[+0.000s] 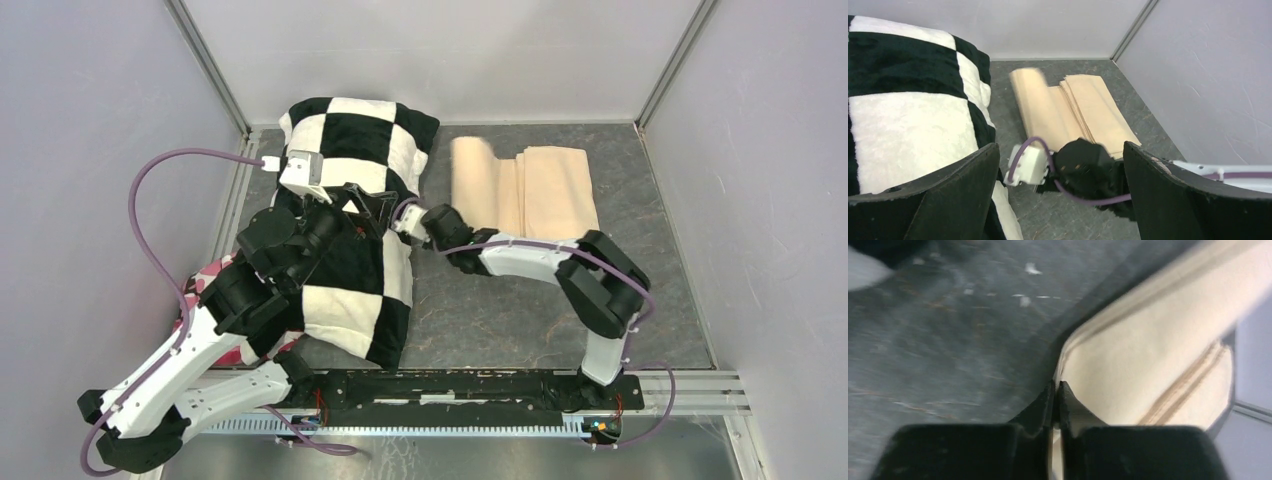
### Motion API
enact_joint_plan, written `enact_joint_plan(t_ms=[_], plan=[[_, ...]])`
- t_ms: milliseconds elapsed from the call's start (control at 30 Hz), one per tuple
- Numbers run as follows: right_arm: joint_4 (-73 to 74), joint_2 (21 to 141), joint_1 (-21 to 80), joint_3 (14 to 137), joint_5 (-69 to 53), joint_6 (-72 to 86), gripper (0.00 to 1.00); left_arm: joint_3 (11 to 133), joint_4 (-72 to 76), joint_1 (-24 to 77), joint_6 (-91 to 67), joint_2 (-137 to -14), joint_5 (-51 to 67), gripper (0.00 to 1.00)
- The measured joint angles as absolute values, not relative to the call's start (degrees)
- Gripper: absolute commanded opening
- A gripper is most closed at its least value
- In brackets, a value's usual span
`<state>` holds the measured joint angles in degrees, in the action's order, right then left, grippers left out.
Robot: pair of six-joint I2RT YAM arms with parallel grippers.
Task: Open and lay out the surgical kit
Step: Open the surgical kit at the center of the board.
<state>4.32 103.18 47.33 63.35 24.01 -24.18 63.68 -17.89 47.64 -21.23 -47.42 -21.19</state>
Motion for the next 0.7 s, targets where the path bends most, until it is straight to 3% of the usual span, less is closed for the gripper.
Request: enact_joint_plan(t_ms=[67, 100, 200, 400, 500, 700], plan=[[5.87, 105.86, 49.54, 64.64, 24.84, -24.36, 0.60, 63.68, -17.85, 47.66, -21.52, -47.42, -21.85, 0.98], [6.70, 106.50, 50.15, 65.04, 24.95, -24.01, 0.69, 63.68, -17.82, 47.64, -21.54, -47.53, -22.04, 0.98], [8.64, 105.47, 50.22, 65.23, 24.86, -22.90, 0.80, 63.68, -17.85, 47.64, -21.54, -48.36, -22.28, 0.98], [6.79, 88.23, 47.37, 58.04, 25.04, -19.99, 0.83, 63.44, -17.85, 47.64, -21.54, -49.06, -22.31, 0.98], [5.30, 79.13, 43.20, 53.23, 29.04, -17.82, 0.80, 63.00, -17.56, 47.66, -21.54, -49.04, -22.17, 0.98], [10.55, 85.52, 37.04, 53.04, 37.74, -11.35, 0.72, 62.39, -16.91, 47.64, -21.63, -50.13, -20.82, 0.98]])
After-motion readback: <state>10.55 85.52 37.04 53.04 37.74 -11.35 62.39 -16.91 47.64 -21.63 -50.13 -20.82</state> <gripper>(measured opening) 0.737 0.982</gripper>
